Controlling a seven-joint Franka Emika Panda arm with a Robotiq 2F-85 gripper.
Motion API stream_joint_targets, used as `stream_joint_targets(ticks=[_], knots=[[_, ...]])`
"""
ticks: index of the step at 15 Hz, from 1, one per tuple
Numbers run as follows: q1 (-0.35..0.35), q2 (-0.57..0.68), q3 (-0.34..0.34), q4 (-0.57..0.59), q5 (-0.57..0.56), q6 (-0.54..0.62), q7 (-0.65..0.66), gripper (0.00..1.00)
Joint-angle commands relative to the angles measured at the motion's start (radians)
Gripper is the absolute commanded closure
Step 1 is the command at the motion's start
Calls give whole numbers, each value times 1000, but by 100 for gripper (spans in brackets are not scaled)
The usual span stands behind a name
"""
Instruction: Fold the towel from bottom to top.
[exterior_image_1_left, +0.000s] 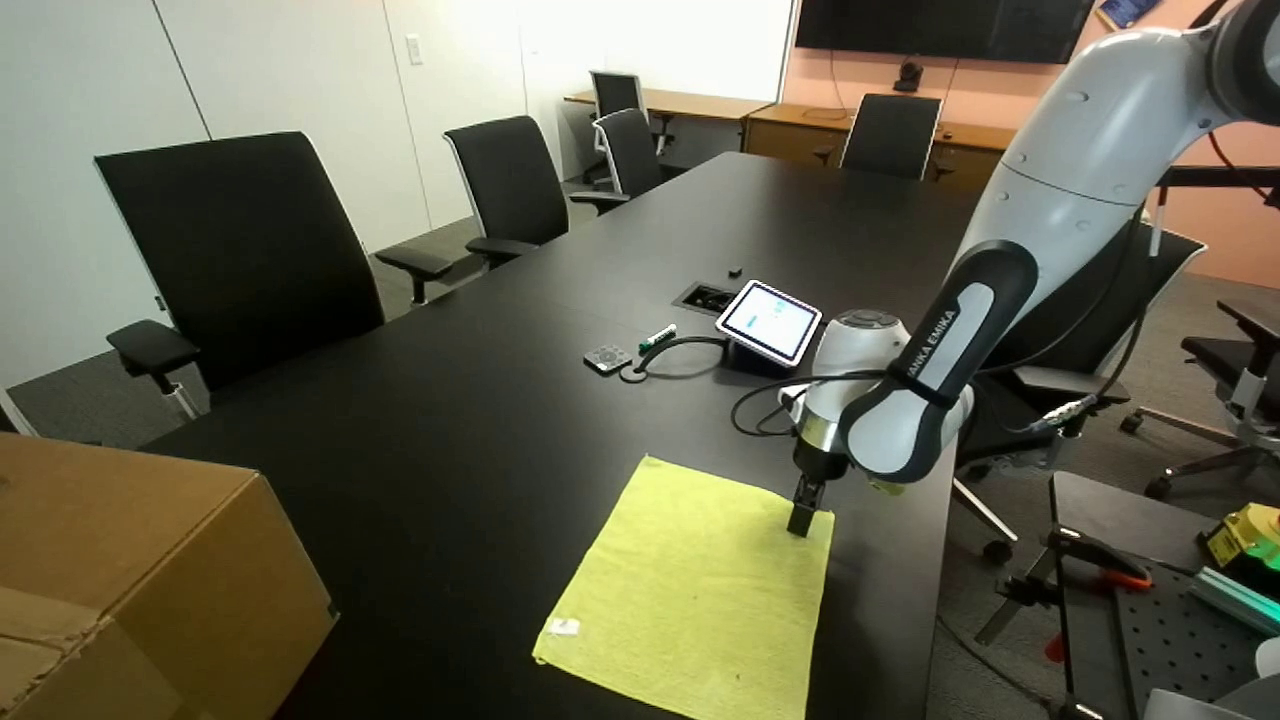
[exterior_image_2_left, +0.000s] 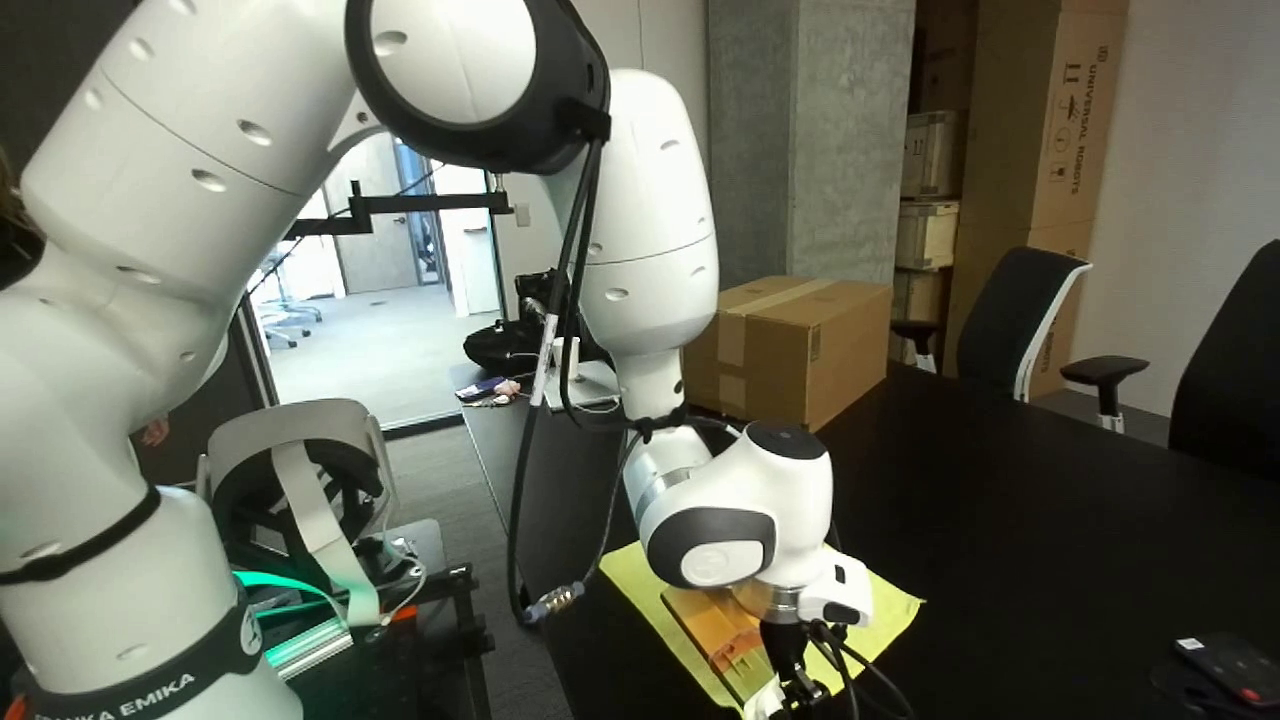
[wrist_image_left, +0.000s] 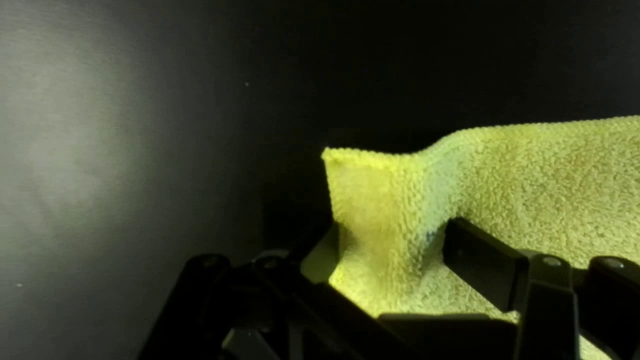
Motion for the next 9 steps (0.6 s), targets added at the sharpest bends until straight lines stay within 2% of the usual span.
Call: stream_joint_targets(ticks=[1,4,5,6,8,9], knots=[[29,-10,-25,11,-22,-35,53,55],[27,-32,-21,4,-17,-66,62,68],[30,-44,-22,-1,-14,-82,69,77],[24,-59,-16,-8,-13,-104,66,80],[-3,-96,12,-25,-5,-162,45,96],[-17,-111,27,-31,2,-196,28,100]])
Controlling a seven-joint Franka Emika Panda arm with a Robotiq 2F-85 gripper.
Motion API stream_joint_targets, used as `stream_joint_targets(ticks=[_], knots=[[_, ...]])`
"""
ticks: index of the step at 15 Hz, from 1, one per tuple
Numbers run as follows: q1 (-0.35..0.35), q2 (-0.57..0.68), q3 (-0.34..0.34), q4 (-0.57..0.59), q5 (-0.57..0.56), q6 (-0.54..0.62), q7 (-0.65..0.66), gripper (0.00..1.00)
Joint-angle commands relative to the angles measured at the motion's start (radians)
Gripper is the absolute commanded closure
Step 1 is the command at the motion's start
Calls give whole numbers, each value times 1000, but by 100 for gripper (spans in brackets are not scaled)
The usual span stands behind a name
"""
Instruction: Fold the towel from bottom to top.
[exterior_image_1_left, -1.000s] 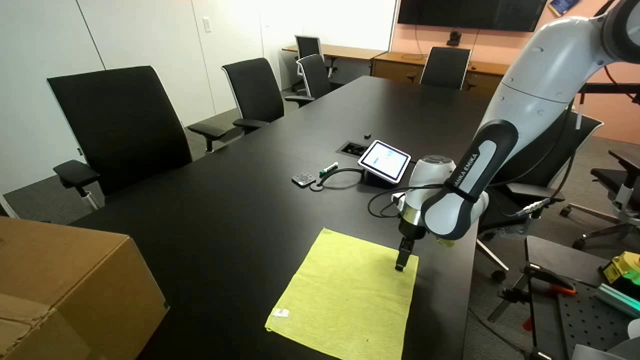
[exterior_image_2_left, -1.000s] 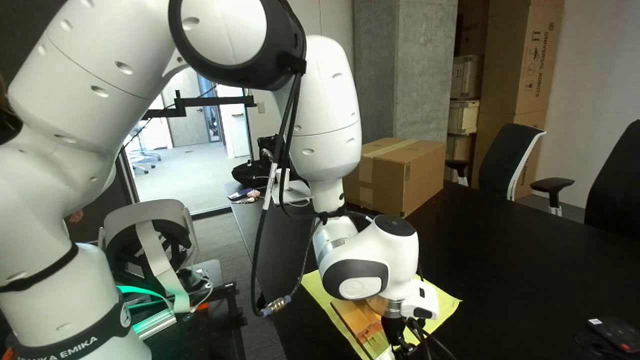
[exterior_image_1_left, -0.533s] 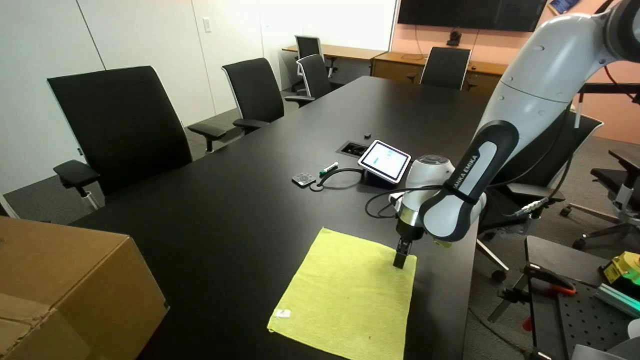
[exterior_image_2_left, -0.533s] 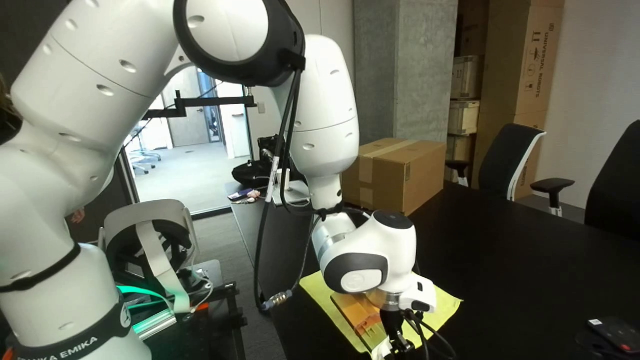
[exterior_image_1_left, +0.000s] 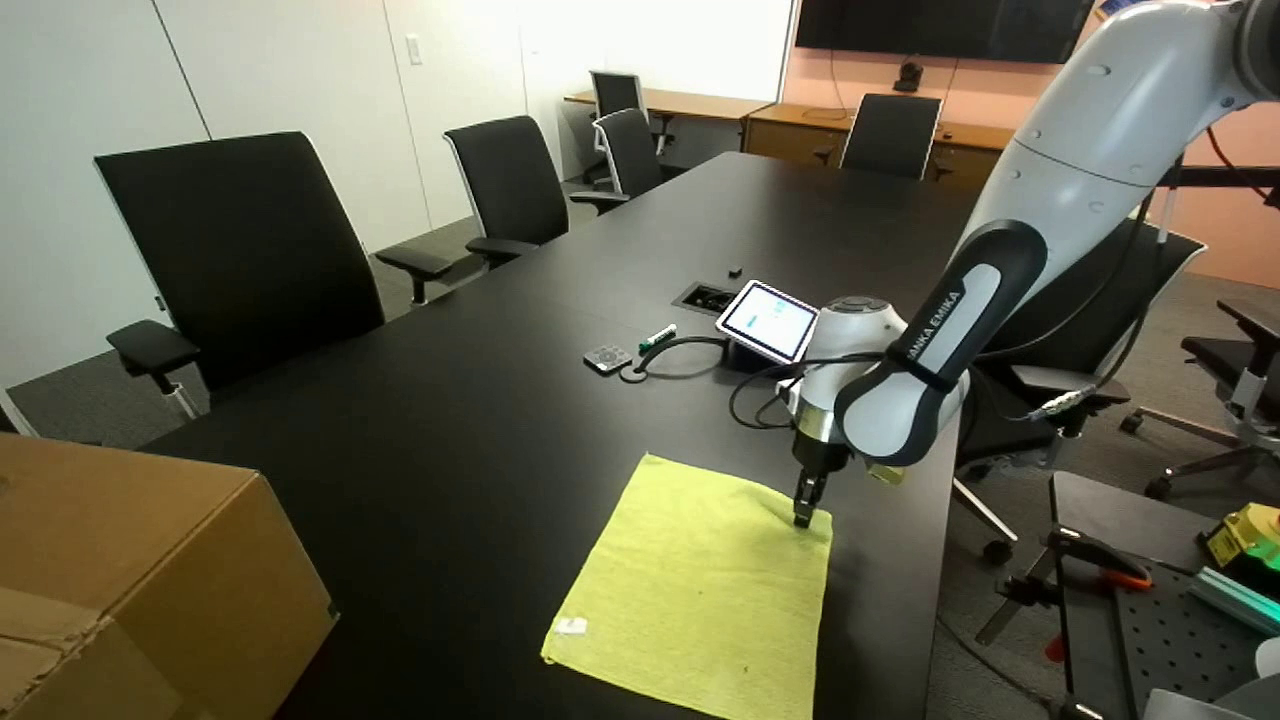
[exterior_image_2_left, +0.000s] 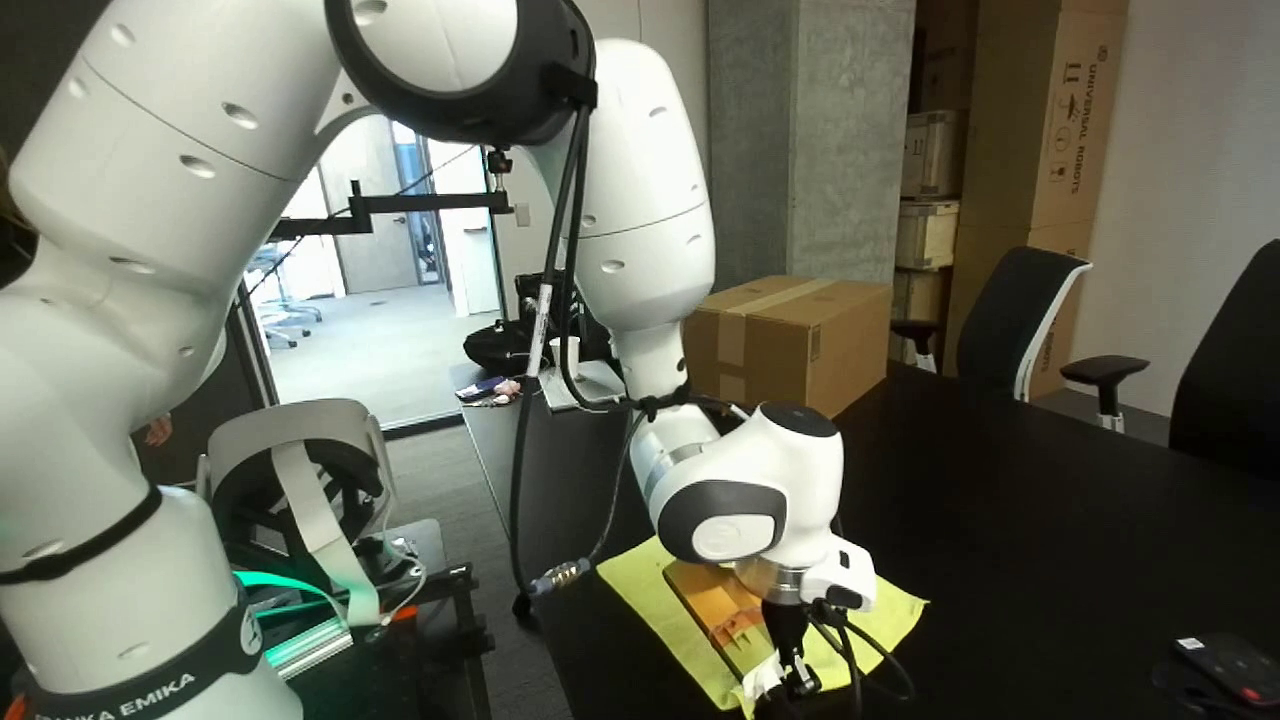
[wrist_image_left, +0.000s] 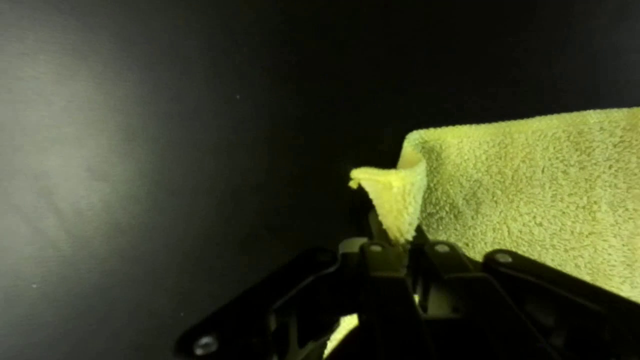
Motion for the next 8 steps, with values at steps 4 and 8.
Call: stream_joint_targets(ticks=[4,8], knots=[[-85,-125,95,-61,42,-237,-90,98],[-83,-189,91,-93,74,-343,-139,98]])
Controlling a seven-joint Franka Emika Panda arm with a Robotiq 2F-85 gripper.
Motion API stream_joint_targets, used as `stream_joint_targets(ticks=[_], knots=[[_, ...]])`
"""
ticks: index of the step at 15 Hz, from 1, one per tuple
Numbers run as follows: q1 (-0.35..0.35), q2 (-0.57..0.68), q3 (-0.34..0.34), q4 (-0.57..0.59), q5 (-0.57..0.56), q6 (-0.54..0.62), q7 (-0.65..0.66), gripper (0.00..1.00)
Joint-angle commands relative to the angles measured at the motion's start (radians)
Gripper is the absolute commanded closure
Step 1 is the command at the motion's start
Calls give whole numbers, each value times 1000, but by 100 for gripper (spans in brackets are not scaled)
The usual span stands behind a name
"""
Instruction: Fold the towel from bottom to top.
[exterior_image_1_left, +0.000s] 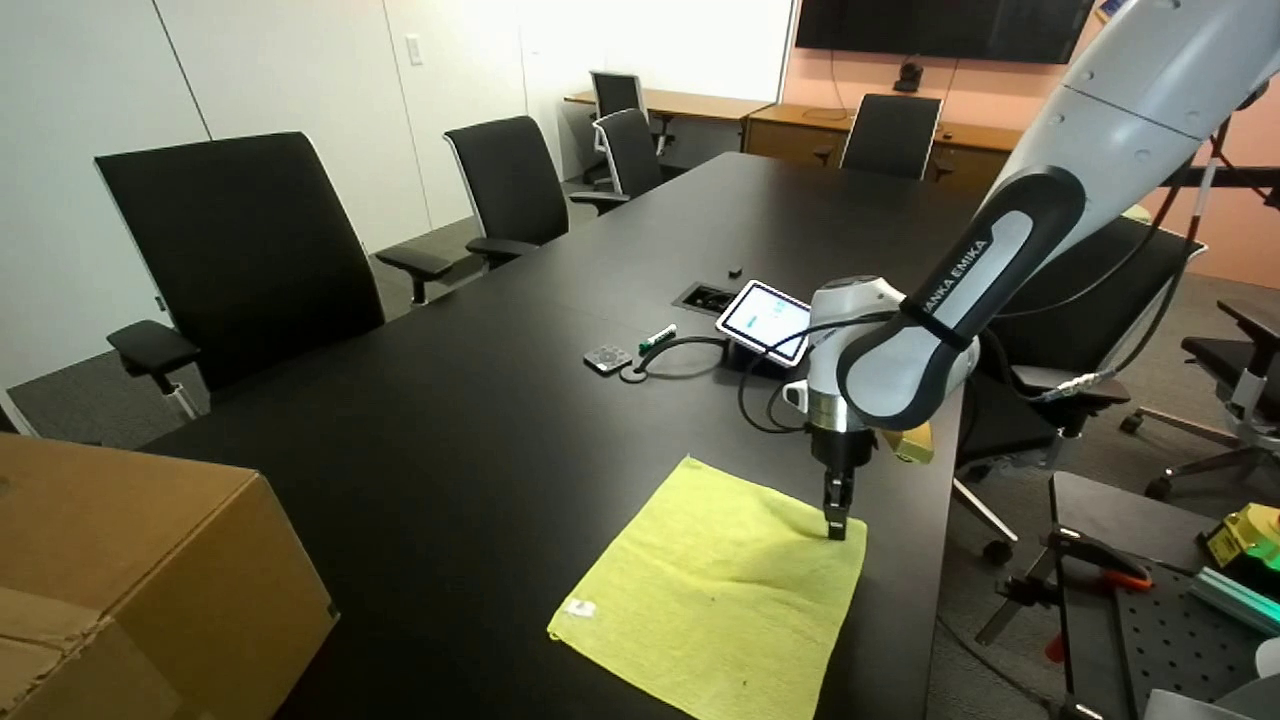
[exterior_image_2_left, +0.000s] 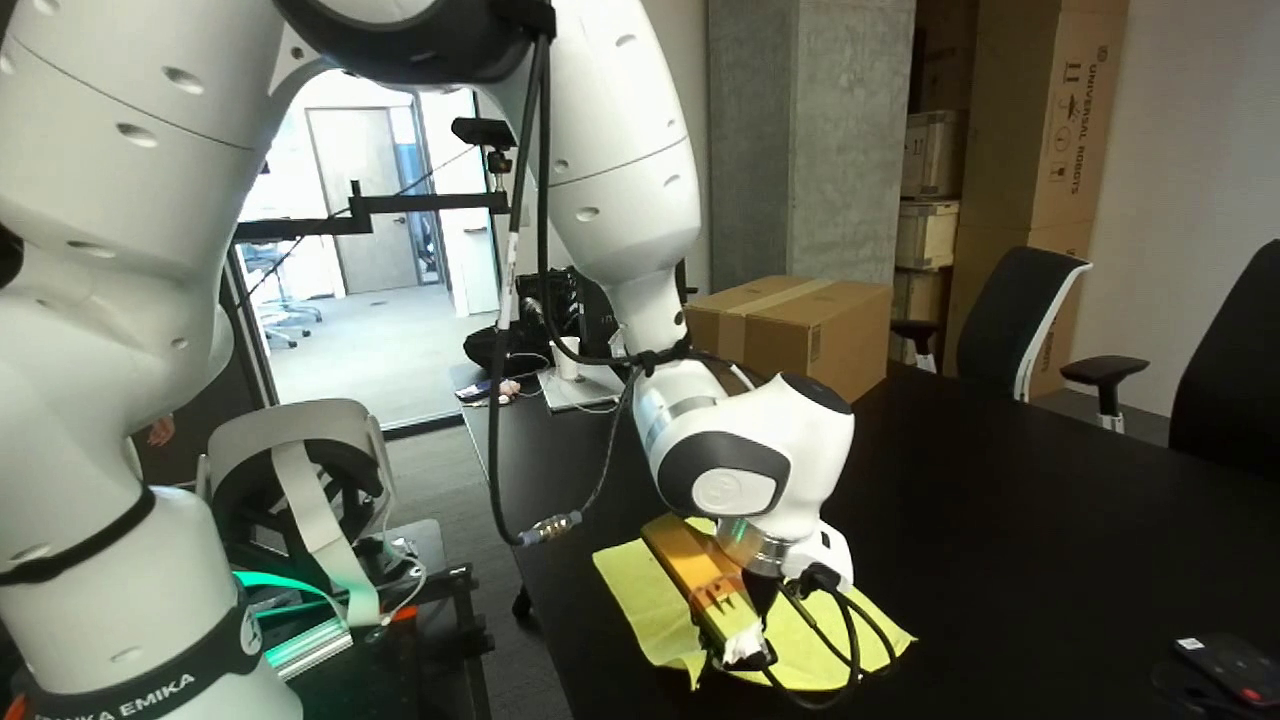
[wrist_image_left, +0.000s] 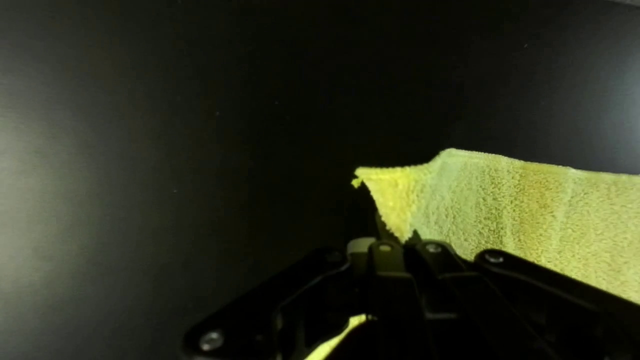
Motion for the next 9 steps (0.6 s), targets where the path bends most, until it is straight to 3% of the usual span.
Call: stream_joint_targets(ticks=[1,9], knots=[[-10,-89,3,-57,48,-71,-62,98],[-27,-79,51,43,296,-73,-89,98]])
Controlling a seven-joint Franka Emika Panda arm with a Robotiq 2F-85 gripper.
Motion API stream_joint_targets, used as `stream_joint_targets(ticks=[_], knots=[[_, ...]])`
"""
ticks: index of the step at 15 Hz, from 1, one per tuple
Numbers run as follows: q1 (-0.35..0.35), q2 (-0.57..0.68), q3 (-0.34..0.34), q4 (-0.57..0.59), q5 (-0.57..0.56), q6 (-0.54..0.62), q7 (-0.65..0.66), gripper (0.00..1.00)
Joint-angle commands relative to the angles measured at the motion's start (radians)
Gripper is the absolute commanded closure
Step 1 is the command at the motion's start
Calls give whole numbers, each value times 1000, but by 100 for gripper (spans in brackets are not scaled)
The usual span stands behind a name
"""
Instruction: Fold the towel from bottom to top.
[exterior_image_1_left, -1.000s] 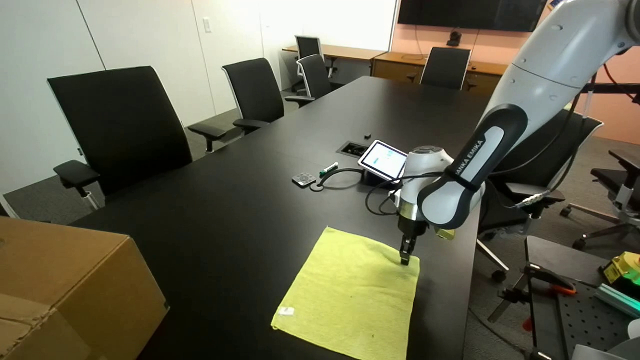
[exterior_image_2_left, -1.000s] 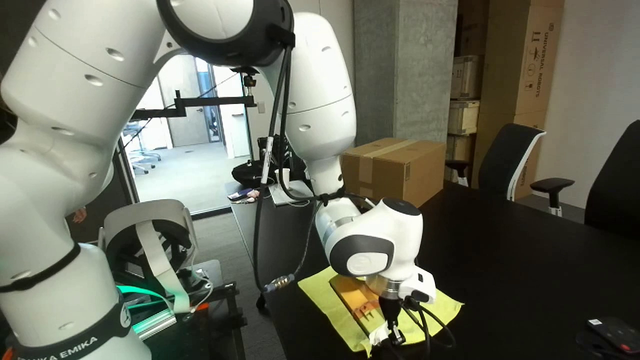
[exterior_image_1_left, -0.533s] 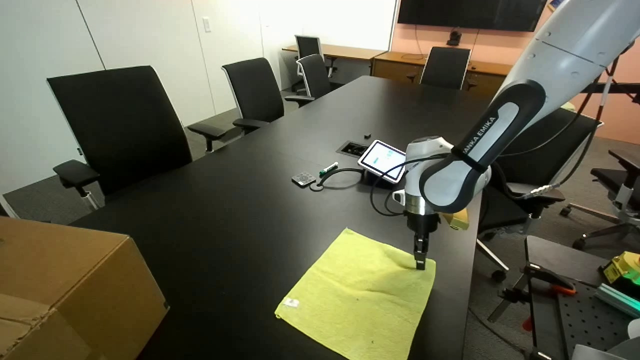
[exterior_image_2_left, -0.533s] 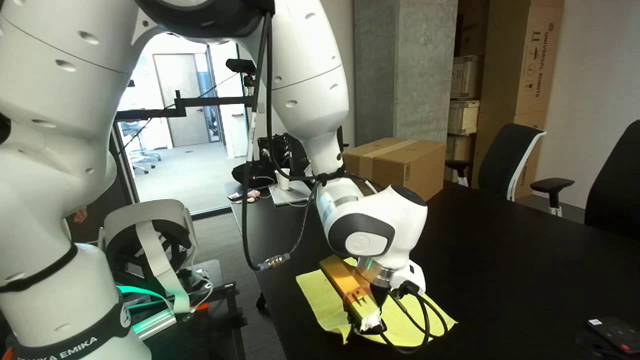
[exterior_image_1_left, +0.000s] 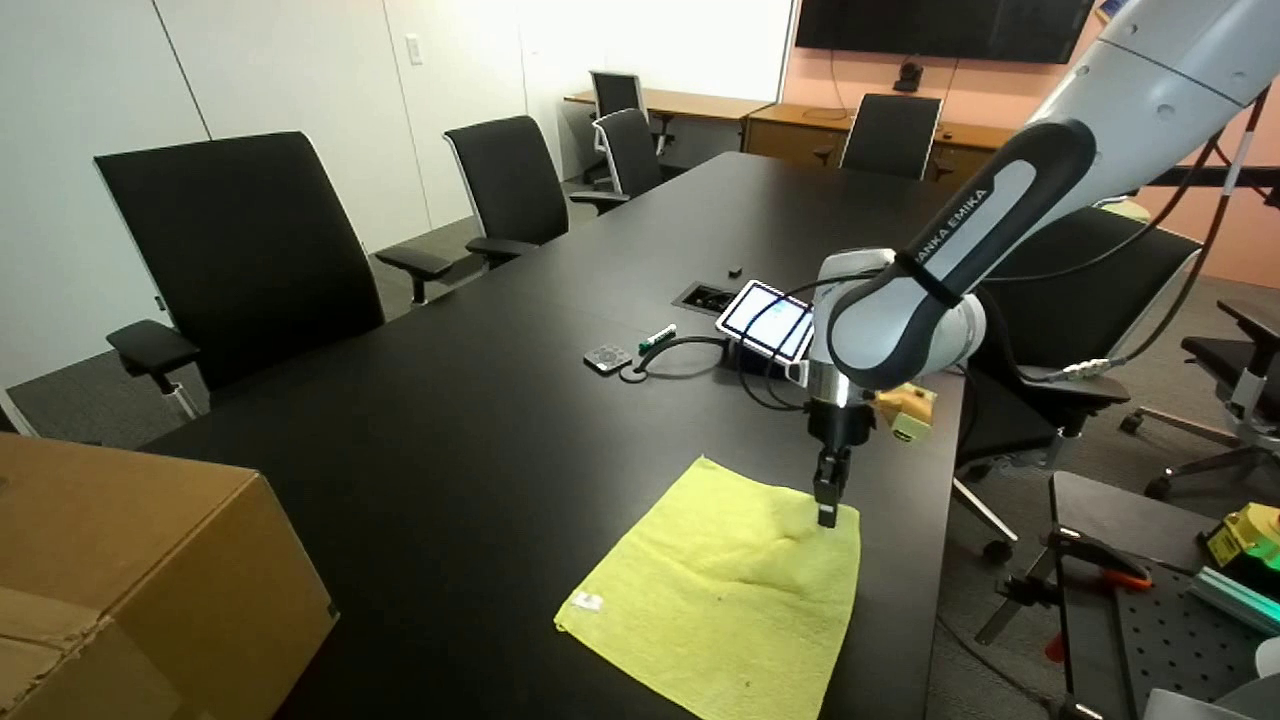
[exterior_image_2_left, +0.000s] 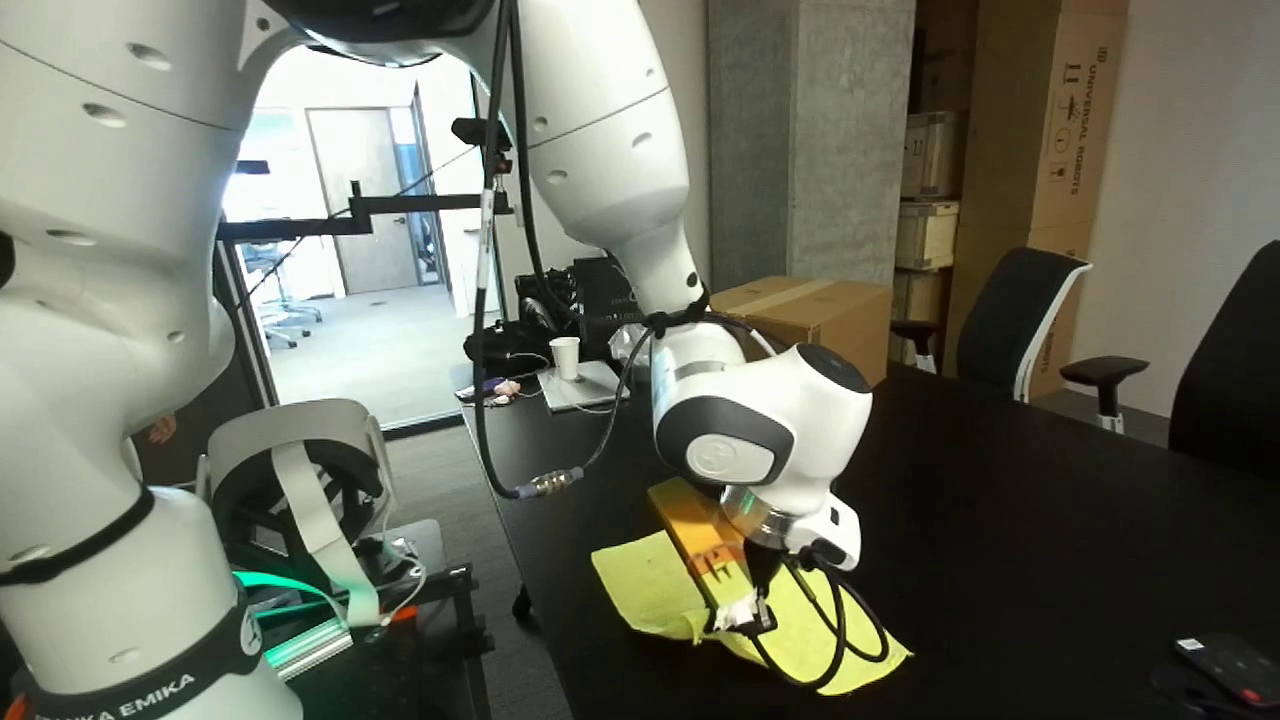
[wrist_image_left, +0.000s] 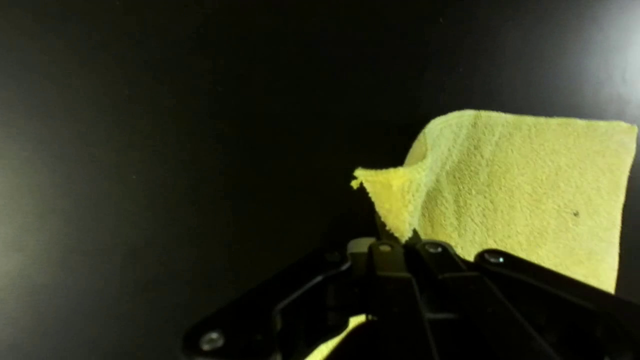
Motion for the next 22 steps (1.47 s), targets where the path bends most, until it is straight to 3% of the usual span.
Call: stream_joint_targets(ticks=[1,5,15,16,17,22], knots=[[-6,6,28,76,112,0,0,98],[36,66,11,202,171,38,66,98],[193,312,-131,488,99,208,440,98],[202,326,-144,503,92,212,469,71],[211,330,-154,508,86,225,494,70],[277,269,-189,439,40,320,564,34]])
